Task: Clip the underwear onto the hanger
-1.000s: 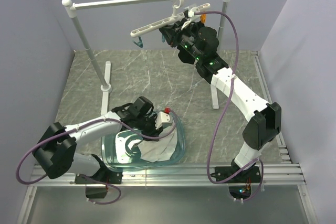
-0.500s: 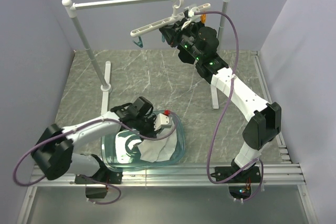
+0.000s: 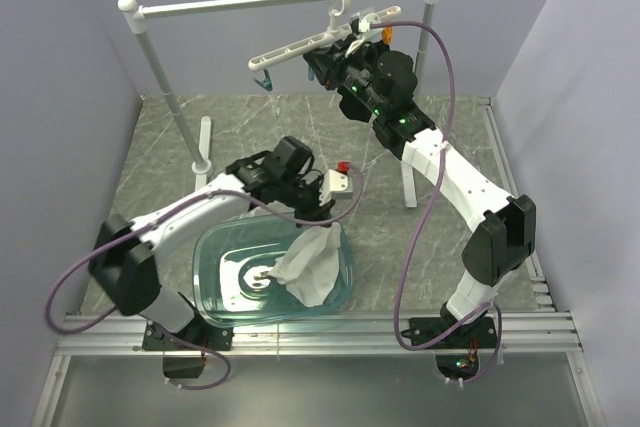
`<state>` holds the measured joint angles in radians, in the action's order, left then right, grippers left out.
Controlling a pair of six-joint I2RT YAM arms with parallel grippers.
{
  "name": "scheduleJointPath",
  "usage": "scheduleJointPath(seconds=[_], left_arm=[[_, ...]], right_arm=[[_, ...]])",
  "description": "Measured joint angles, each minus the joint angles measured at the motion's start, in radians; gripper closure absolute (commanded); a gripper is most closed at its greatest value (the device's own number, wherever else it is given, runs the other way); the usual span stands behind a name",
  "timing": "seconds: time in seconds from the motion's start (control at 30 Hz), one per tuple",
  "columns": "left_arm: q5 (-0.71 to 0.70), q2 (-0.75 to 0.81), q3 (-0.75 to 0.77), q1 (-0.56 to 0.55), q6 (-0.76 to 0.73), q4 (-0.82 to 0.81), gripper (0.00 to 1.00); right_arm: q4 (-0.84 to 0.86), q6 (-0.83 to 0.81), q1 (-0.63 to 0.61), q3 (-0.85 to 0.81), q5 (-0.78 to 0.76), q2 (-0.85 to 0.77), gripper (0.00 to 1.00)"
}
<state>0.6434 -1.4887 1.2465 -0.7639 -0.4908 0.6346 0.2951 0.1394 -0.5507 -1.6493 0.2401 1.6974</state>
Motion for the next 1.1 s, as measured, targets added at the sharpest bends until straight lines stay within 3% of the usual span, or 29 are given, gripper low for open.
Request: scheduleJointPath(seconds=[0.23, 0.27, 0.3, 0.43, 0.6, 0.8, 0.97, 1.1], left_arm=[[0.012, -0.208, 0.052, -0.057, 0.065, -0.08, 0.97], [0.008, -0.231, 0.062, -0.064, 0.07, -0.082, 0.93], [0.004, -0.246, 0.068, -0.068, 0.071, -0.086, 0.81], [-0.018, -0.248, 0.067, -0.07, 0.081, -0.082, 0.62], [-0.048, -0.124, -0.018, -0.052, 0.116, -0.079, 0.34], [-0.099, 0.136, -0.197, -0.034, 0.178, -0.105, 0.26], [-0.163, 0.187, -0.333, -0.052, 0.235, -0.193, 0.2], [-0.243, 0.221, -0.478, -0.098, 0.268, -0.333, 0.21]], right_arm=[[0.0, -0.003, 0.008, 0.0, 0.013, 0.0, 1.0], [0.0, -0.003, 0.011, 0.0, 0.014, 0.0, 1.0], [0.0, -0.003, 0.012, 0.0, 0.016, 0.0, 1.0], [0.0, -0.003, 0.017, 0.0, 0.024, 0.0, 1.0], [0.004, 0.0, 0.019, 0.008, 0.035, -0.003, 1.0], [0.01, 0.001, 0.019, 0.024, 0.038, -0.016, 1.0], [0.013, 0.005, 0.02, 0.029, 0.038, -0.018, 1.0], [0.013, 0.009, 0.021, 0.029, 0.038, -0.018, 1.0]])
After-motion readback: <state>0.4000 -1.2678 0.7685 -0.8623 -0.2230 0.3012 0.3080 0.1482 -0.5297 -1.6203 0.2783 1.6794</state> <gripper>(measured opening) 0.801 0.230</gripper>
